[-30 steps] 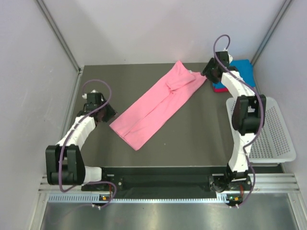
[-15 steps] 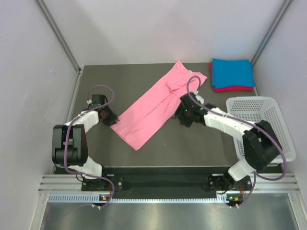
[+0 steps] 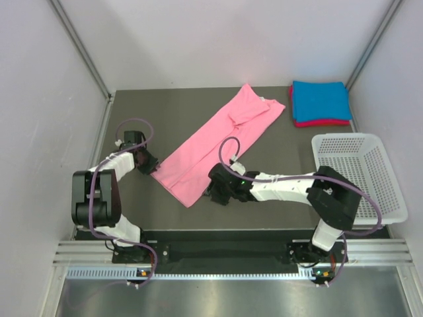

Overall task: Fold and stack the t-shirts
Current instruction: Fold the tshirt

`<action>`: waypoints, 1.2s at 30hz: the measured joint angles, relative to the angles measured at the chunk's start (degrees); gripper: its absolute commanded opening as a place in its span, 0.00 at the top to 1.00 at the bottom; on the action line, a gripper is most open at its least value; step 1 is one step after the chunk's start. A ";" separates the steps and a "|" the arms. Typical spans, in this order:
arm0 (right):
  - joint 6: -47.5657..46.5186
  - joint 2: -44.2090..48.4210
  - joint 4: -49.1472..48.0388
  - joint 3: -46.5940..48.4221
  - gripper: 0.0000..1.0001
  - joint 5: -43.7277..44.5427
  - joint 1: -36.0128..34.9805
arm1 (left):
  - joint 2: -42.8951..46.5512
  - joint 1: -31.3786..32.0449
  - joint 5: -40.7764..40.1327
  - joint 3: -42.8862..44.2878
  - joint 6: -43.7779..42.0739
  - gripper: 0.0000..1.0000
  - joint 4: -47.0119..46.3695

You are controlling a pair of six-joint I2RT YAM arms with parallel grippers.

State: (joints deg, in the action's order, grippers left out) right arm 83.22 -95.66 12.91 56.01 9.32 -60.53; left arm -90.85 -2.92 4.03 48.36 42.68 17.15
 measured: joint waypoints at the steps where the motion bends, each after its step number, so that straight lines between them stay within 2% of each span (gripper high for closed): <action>1: 0.50 -1.40 -0.35 0.50 0.57 0.04 -0.59 | 0.48 0.00 -0.48 0.04 -0.04 0.68 0.28; 7: 4.02 -5.62 -1.55 3.74 0.62 1.16 -4.72 | 8.28 -0.09 -1.01 3.15 -1.97 0.64 4.35; 12: 6.95 -7.91 -3.67 5.25 0.63 1.97 -7.02 | 16.24 -0.11 3.82 8.63 -5.60 0.64 5.03; 20: 9.62 -11.15 -4.76 5.25 0.66 3.13 -7.67 | 27.04 -0.11 7.63 5.62 -10.51 0.63 5.70; 25: 11.10 -11.78 -4.42 6.27 0.67 4.09 -8.22 | 28.28 -0.11 8.44 1.75 -11.76 0.64 5.95; 36: 12.41 -13.99 -5.62 7.78 0.69 4.13 -8.50 | 28.20 -0.11 8.81 0.87 -12.94 0.64 6.45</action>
State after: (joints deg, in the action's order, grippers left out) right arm 95.64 -109.65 7.29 63.79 13.45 -69.04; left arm -62.65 -3.03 12.84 49.23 29.74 23.59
